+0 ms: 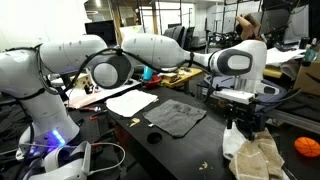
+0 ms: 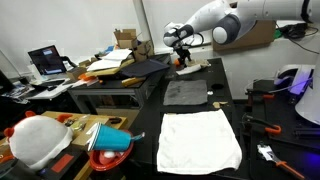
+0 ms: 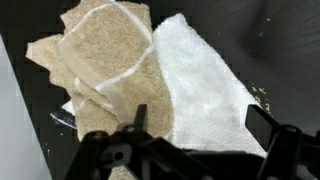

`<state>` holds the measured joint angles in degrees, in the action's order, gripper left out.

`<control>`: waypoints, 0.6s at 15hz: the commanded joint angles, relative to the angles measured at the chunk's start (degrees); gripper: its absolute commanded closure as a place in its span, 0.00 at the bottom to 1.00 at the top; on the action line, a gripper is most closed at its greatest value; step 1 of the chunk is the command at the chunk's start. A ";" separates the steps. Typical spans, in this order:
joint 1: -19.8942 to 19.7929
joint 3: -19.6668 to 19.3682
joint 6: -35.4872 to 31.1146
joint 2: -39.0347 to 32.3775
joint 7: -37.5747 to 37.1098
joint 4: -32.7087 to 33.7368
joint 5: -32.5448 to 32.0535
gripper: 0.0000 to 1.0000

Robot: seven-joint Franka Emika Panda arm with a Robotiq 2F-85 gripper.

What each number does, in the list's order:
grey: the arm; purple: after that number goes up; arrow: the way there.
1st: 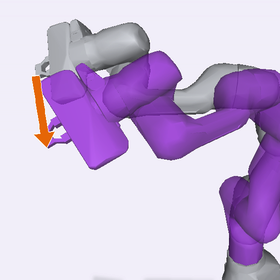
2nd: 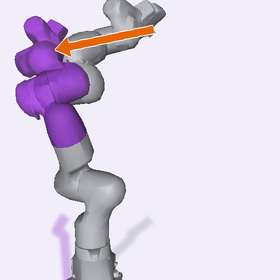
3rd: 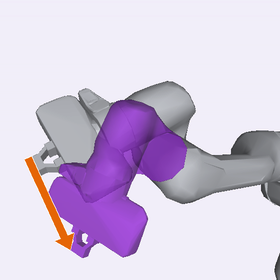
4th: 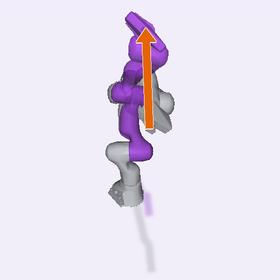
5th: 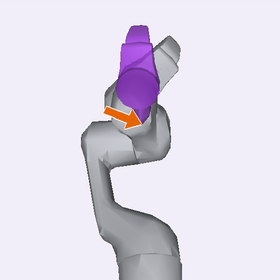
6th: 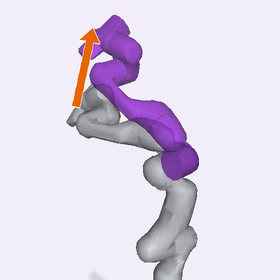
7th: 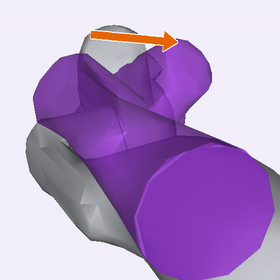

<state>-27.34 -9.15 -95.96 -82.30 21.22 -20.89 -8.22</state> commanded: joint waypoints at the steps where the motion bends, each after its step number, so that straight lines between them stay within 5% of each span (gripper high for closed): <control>1: -0.62 1.54 0.42 1.18 2.16 -1.82 1.33 0.00; 2: -0.66 1.57 0.27 0.97 1.56 -1.94 1.31 0.00; 3: -0.84 1.36 0.45 -0.09 0.67 -0.43 1.05 0.25; 4: -1.01 1.22 0.70 -0.62 0.50 0.35 0.93 0.26; 9: -1.72 1.03 0.92 -1.16 1.06 0.17 0.71 0.65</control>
<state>-28.61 -7.99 -95.94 -83.04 21.34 -21.43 -7.79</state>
